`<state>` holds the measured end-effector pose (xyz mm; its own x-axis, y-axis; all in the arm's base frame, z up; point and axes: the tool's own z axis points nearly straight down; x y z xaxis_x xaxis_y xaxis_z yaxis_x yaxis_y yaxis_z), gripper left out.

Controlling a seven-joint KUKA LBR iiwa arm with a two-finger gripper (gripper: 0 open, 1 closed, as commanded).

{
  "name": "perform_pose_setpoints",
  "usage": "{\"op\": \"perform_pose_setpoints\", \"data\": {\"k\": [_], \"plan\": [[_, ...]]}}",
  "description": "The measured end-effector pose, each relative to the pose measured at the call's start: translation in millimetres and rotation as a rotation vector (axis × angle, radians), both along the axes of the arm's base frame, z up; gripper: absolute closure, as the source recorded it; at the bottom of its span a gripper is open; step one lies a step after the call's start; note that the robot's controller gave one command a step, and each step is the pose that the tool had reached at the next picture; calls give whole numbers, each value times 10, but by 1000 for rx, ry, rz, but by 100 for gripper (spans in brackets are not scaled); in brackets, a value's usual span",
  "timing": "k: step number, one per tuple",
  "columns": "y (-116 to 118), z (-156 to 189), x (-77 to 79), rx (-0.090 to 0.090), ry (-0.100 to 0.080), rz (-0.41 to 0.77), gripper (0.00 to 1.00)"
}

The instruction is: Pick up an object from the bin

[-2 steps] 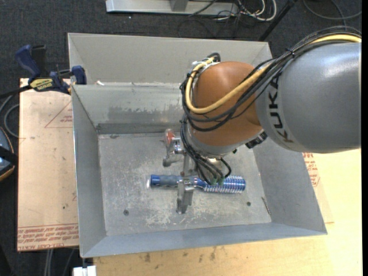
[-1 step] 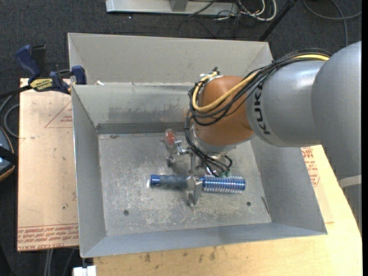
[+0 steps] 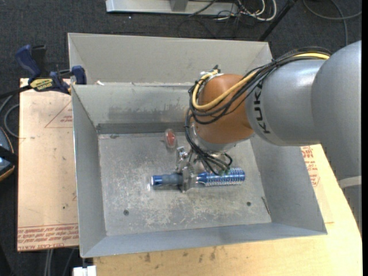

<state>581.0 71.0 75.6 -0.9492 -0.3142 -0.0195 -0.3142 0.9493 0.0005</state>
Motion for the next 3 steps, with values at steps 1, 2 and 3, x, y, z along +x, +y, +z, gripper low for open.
{"op": "perform_pose_setpoints", "data": {"k": [1, 2, 3], "plan": [[274, -24, 225, -8, 13, 117, 100], [297, 924, 309, -9, 10, 368, 100], [235, 1729, 339, -9, 6, 379, 100]]}}
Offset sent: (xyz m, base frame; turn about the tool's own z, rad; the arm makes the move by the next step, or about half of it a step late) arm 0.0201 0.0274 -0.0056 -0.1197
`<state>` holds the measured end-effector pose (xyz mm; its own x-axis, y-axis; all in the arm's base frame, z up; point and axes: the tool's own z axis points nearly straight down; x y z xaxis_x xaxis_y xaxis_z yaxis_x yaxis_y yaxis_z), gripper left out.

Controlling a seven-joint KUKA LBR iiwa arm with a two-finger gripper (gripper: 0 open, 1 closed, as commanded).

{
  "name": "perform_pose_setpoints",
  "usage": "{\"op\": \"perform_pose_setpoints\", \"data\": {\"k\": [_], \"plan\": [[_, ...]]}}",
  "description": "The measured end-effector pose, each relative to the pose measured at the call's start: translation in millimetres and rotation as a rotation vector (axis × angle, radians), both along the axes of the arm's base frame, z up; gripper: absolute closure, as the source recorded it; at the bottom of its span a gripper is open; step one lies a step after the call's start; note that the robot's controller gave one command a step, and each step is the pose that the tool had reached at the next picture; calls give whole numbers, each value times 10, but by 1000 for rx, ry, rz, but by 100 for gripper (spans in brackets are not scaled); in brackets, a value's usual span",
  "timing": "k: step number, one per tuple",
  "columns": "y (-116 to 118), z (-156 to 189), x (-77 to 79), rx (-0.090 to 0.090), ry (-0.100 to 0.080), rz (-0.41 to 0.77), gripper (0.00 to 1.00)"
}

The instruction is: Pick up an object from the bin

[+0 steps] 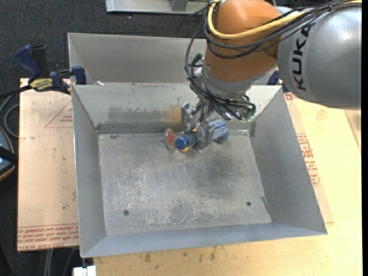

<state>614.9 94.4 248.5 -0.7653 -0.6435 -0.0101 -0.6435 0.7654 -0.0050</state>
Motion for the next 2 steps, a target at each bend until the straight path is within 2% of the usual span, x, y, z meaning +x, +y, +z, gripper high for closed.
{"op": "perform_pose_setpoints", "data": {"k": [1, 2], "plan": [[-21, -1183, -326, -2, 20, -2, 100], [77, -300, -400, 1, 2, -29, 100]]}}
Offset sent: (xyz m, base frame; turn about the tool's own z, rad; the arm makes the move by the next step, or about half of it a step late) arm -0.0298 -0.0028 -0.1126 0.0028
